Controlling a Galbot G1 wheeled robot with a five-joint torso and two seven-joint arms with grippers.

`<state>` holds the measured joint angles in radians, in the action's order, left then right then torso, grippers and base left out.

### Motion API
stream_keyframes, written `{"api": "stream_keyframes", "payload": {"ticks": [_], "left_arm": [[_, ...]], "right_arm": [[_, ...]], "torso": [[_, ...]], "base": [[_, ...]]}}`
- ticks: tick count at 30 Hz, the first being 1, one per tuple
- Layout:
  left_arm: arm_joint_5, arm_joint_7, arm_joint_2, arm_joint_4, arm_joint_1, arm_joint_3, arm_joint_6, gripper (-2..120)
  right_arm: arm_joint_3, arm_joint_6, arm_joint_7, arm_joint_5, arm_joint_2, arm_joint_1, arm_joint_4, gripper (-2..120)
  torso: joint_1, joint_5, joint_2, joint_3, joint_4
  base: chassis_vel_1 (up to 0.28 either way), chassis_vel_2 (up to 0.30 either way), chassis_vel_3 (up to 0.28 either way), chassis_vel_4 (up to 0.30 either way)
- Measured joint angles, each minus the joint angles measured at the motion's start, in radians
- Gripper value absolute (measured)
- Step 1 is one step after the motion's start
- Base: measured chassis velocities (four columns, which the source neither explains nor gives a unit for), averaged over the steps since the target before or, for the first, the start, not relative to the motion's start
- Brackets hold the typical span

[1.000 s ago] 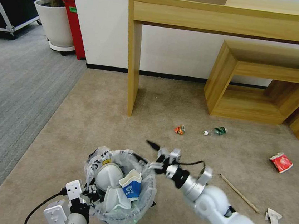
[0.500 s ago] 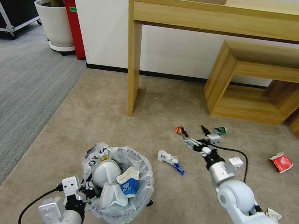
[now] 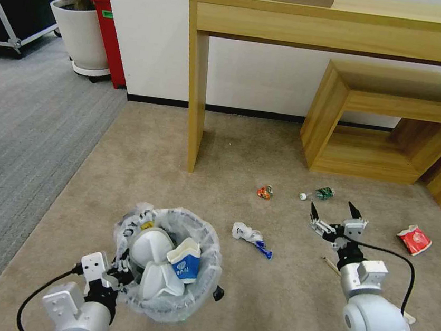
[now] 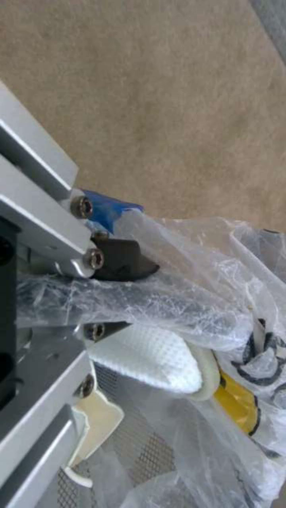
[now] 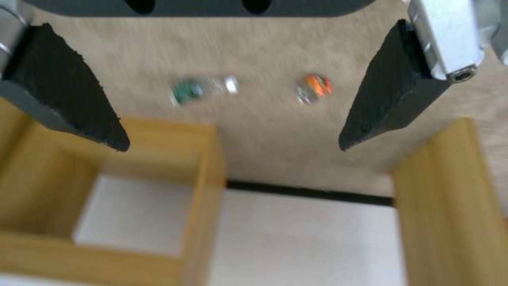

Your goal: Pick up the trash bin and place the garbage on the floor into it.

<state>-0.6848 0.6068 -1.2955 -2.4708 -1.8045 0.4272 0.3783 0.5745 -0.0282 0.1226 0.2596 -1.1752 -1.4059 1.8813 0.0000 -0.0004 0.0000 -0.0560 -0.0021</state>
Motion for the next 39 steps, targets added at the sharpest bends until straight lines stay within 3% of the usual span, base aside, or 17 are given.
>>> {"api": "stream_keyframes", "payload": {"ticks": [14,17,25,39], "left_arm": [[-0.086,0.046,0.033,-0.03,-0.011,0.058,0.027,0],[-0.106,0.061,0.039,-0.03,-0.026,0.082,0.041,0],[-0.106,0.064,0.011,-0.031,-0.028,0.089,0.043,0],[-0.107,0.063,-0.014,-0.031,-0.036,0.095,0.041,0]], "right_arm": [[-0.017,-0.028,0.093,0.008,-0.062,-0.02,-0.036,100],[-0.032,-0.129,0.088,-0.058,-0.094,-0.03,-0.036,100],[-0.077,-0.289,0.062,-0.2,-0.147,-0.064,-0.034,100],[-0.124,-0.33,-0.009,-0.175,-0.151,-0.018,-0.093,100]], "torso": [[0.0,0.0002,0.0,0.0,0.0],[0.0,0.0001,0.0,0.0,0.0001],[0.0,0.0002,0.0,0.0,0.0],[0.0,0.0003,0.0,0.0,0.0]], "base": [[0.0,0.0,0.0,0.0],[0.0,0.0,0.0,0.0],[0.0,0.0,0.0,0.0],[0.0,0.0,0.0,0.0]]}}
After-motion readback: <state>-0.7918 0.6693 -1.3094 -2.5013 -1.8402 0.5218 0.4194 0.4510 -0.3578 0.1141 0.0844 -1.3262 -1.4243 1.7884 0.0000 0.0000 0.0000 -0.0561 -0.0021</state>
